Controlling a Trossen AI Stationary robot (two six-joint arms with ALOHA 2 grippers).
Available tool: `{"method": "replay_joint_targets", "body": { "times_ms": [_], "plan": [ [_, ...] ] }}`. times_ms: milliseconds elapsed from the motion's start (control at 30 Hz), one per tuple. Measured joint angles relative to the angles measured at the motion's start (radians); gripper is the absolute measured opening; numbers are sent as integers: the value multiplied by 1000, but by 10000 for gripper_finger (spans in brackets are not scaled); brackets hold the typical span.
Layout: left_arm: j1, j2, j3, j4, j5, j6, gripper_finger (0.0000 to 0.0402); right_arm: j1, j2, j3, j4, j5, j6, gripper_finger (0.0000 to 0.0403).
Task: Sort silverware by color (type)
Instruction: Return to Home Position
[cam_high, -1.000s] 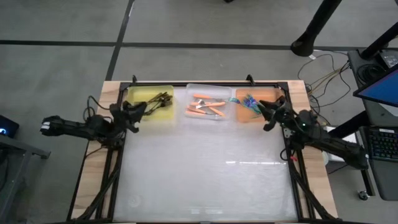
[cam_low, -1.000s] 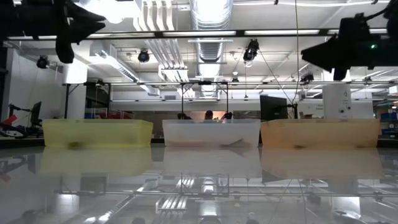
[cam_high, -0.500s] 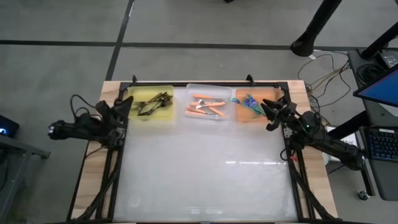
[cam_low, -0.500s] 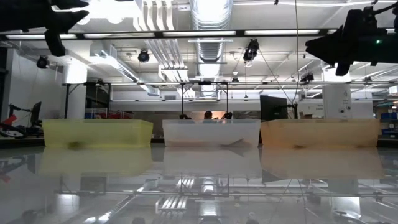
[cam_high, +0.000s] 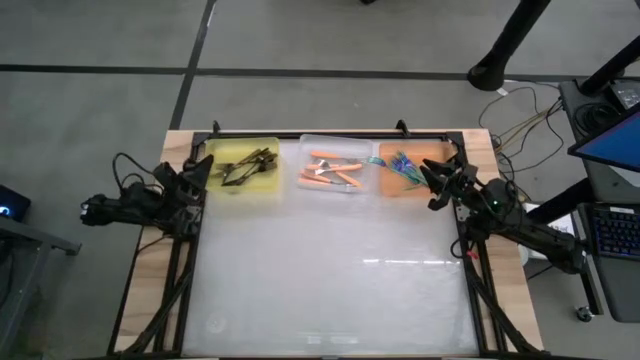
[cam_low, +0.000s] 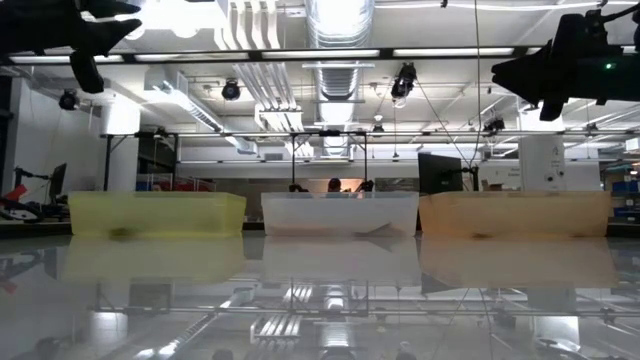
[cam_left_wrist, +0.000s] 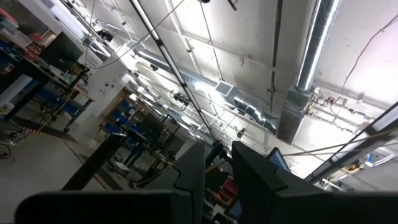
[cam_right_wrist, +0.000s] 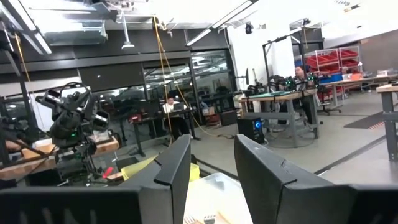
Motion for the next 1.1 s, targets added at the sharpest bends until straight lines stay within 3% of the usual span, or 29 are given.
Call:
{"method": "replay_joint_targets", "body": {
  "times_ms": [533,1100],
  "plan": [
    [0,1,-95,-32,0,0,62,0,0,0,0,0,1,116],
    [1,2,-95,-110,1,0,62,0,9,0,1,0,0,116]
  ]
}}
